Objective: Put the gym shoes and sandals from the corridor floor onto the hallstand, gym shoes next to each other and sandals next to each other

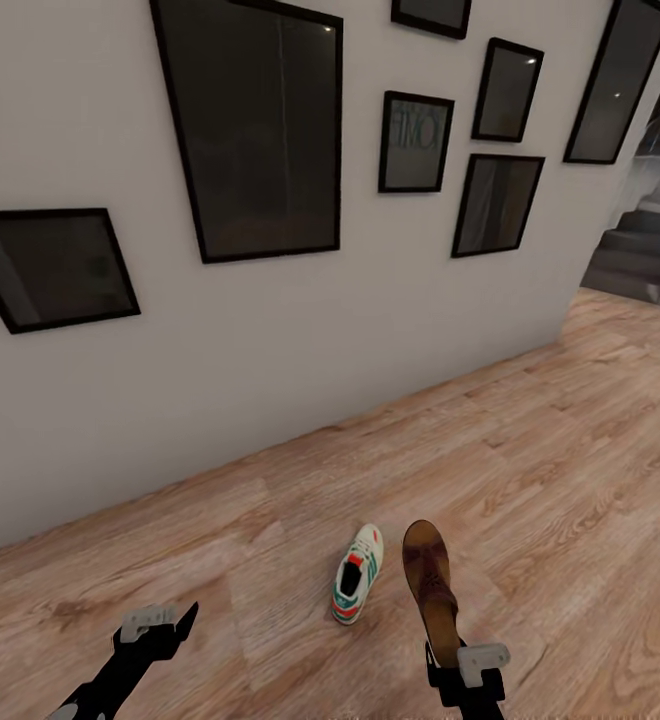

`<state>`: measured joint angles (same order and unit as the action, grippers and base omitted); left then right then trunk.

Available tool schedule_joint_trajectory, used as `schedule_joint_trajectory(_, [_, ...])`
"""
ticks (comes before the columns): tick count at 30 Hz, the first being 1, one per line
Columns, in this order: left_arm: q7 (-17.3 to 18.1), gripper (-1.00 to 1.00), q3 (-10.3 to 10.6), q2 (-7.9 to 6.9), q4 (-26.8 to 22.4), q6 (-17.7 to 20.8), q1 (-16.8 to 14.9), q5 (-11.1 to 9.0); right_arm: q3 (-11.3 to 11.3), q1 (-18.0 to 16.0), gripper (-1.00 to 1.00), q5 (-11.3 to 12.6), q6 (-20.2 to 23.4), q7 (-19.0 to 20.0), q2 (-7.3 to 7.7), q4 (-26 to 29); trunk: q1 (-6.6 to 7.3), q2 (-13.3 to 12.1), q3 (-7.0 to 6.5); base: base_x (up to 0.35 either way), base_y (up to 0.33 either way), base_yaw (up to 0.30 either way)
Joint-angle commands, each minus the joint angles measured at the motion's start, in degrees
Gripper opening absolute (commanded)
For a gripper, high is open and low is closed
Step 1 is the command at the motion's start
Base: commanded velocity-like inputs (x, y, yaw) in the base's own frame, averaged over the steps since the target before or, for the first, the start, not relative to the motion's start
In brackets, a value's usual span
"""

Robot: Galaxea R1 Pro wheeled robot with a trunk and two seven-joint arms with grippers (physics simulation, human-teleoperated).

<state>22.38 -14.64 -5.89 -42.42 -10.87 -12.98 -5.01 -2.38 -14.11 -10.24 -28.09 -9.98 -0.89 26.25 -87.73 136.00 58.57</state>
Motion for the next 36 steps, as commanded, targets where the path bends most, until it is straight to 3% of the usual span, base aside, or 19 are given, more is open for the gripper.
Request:
schedule_joint_trajectory(1, [0.48,1.00,-0.12,0.00,0.05,0.06,-0.02,-0.52,-0.17,-0.04,-1.00,-0.39,-0.03,-0.49,0.01,-0.06,0.01,0.02,0.12,0.000,0.000,-0.195])
schedule_joint_trajectory(36, [0.47,1.00,-0.21,0.00,-0.03,0.06,-0.02,-0.56,-0.17,-0.04,-1.00,-0.39,-0.03,-0.56,-0.13,-0.06,0.01,0.02,2.56,0.000,0.000,-0.184])
